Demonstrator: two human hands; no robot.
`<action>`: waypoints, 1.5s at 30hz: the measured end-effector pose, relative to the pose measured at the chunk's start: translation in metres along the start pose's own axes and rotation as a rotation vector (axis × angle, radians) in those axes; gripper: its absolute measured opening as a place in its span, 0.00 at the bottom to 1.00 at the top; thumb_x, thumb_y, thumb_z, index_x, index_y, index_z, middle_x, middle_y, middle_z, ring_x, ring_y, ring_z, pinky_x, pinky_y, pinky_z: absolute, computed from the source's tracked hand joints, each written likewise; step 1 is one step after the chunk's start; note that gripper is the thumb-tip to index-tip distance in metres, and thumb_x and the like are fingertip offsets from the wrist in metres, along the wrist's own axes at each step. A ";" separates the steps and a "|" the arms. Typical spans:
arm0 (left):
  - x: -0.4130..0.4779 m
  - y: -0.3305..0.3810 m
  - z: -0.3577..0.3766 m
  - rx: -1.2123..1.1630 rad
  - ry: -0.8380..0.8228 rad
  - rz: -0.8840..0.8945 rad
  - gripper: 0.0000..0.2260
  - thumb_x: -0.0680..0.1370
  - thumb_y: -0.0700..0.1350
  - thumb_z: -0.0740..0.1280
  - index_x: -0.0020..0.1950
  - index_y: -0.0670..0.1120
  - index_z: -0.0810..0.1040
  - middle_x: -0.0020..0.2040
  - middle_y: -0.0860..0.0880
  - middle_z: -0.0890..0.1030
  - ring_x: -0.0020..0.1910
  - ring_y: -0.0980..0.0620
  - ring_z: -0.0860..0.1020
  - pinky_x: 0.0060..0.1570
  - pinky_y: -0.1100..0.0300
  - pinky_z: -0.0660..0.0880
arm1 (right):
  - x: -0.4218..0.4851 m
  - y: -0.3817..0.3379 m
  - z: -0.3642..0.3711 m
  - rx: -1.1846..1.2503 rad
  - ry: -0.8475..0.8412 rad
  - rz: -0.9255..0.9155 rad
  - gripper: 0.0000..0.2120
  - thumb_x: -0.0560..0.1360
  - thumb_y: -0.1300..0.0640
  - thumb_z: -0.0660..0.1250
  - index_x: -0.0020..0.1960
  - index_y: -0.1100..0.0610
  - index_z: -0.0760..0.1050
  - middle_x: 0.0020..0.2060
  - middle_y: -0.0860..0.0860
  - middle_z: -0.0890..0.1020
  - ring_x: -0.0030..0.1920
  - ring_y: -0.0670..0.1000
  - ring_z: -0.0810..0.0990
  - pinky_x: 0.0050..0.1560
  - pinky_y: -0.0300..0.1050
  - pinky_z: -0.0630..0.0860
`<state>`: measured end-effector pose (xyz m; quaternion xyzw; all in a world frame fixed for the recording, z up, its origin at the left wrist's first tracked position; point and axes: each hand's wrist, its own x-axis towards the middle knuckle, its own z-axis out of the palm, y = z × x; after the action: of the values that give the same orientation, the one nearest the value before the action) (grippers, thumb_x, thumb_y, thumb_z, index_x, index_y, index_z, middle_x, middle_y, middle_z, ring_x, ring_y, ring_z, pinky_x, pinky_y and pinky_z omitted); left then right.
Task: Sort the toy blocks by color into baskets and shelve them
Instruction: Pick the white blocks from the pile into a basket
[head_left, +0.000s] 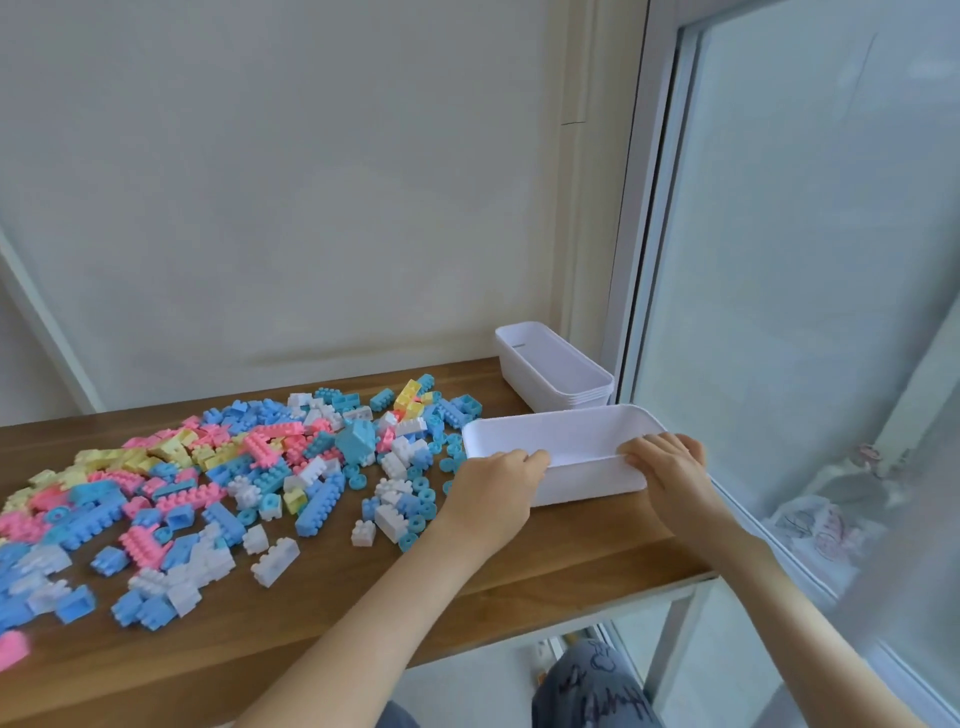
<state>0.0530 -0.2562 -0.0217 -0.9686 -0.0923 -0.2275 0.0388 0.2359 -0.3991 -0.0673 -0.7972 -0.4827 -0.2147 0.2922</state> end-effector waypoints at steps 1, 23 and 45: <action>0.001 0.003 0.003 -0.005 -0.021 -0.004 0.07 0.82 0.41 0.58 0.54 0.44 0.74 0.42 0.46 0.80 0.39 0.46 0.79 0.31 0.60 0.65 | 0.001 0.000 -0.001 -0.007 -0.034 0.024 0.17 0.76 0.62 0.51 0.46 0.56 0.79 0.41 0.50 0.81 0.47 0.56 0.77 0.54 0.39 0.55; -0.105 -0.083 -0.007 0.066 -0.186 -0.514 0.24 0.81 0.52 0.55 0.76 0.50 0.54 0.77 0.47 0.52 0.76 0.47 0.51 0.73 0.54 0.50 | 0.003 -0.201 0.054 0.294 -0.401 -0.307 0.15 0.80 0.56 0.57 0.66 0.53 0.68 0.59 0.48 0.73 0.57 0.48 0.72 0.56 0.38 0.70; -0.114 -0.110 -0.009 -0.104 -0.149 -0.612 0.16 0.81 0.52 0.60 0.67 0.49 0.69 0.63 0.51 0.70 0.62 0.55 0.70 0.59 0.64 0.67 | 0.034 -0.217 0.063 0.361 -0.341 -0.099 0.11 0.79 0.54 0.61 0.61 0.51 0.68 0.50 0.42 0.72 0.50 0.42 0.69 0.50 0.33 0.68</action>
<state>-0.0732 -0.1683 -0.0609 -0.9106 -0.3701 -0.1616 -0.0877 0.0605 -0.2559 -0.0365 -0.7322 -0.5940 -0.0017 0.3333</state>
